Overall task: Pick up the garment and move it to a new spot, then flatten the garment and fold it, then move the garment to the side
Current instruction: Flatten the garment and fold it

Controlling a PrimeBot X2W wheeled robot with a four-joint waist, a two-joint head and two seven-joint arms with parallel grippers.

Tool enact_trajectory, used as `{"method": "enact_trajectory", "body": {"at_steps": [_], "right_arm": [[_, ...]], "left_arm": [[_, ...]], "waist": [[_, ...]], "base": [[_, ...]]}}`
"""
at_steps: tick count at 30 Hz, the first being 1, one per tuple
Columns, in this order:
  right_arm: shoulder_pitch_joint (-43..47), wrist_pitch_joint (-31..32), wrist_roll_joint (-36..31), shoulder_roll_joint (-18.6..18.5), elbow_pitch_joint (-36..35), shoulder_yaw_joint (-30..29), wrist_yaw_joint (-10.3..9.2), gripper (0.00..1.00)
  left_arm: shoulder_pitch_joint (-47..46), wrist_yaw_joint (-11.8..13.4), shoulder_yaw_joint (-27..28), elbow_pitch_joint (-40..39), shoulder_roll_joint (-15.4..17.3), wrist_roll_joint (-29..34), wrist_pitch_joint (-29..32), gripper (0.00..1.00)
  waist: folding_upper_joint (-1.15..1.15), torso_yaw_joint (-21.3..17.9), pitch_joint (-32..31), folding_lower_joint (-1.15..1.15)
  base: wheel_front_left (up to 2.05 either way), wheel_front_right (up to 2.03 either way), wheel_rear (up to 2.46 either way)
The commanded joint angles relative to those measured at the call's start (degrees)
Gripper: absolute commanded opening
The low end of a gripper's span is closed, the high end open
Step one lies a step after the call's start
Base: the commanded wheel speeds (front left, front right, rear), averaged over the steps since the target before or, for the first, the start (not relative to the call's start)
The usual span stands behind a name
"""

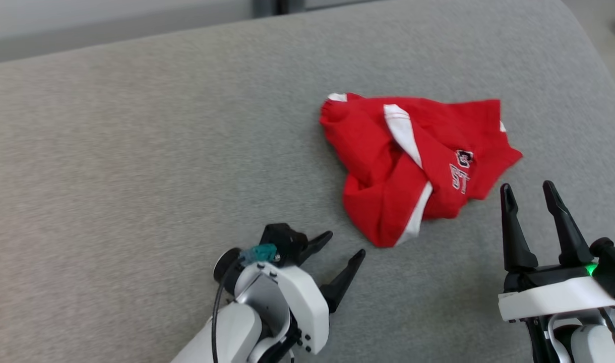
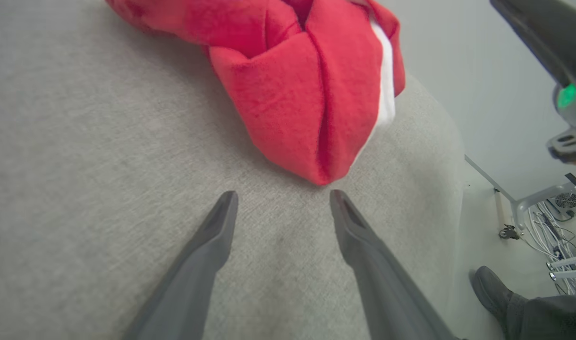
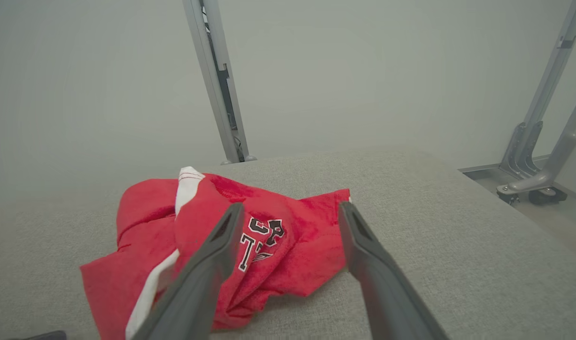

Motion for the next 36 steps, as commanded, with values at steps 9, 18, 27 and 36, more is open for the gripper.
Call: {"method": "enact_trajectory", "body": {"at_steps": [9, 18, 27, 36], "right_arm": [[-2.89, -3.45, 3.35, -0.09, 3.6, 1.43, 0.01, 1.0], [-3.44, -4.67, 4.09, -0.1, 5.45, 0.37, 0.01, 1.0], [-3.66, -4.77, 3.16, -0.14, 5.83, -0.87, 0.01, 1.0], [-3.7, -3.74, 2.59, -0.15, 6.05, -1.69, 0.01, 1.0]], "left_arm": [[-7.2, -1.0, 1.11, 7.32, -0.28, -3.42, -2.0, 1.0], [-6.97, -1.39, 0.43, 5.71, 1.91, -4.45, -4.04, 0.0], [-2.45, 0.59, 1.73, -14.46, 9.88, -4.98, 0.91, 0.0], [1.24, 6.35, 6.79, -34.05, 18.49, -4.29, 6.58, 0.0]], "waist": [[0.0, -7.56, 6.64, 0.0], [0.0, -5.76, 6.61, 0.0], [0.0, 1.26, 3.8, 0.0], [0.0, 5.71, 1.13, 0.0]], "base": [[0.0, 0.0, 0.0], [0.0, 0.0, 0.0], [0.0, 0.0, 0.0], [0.0, 0.0, 0.0]]}}
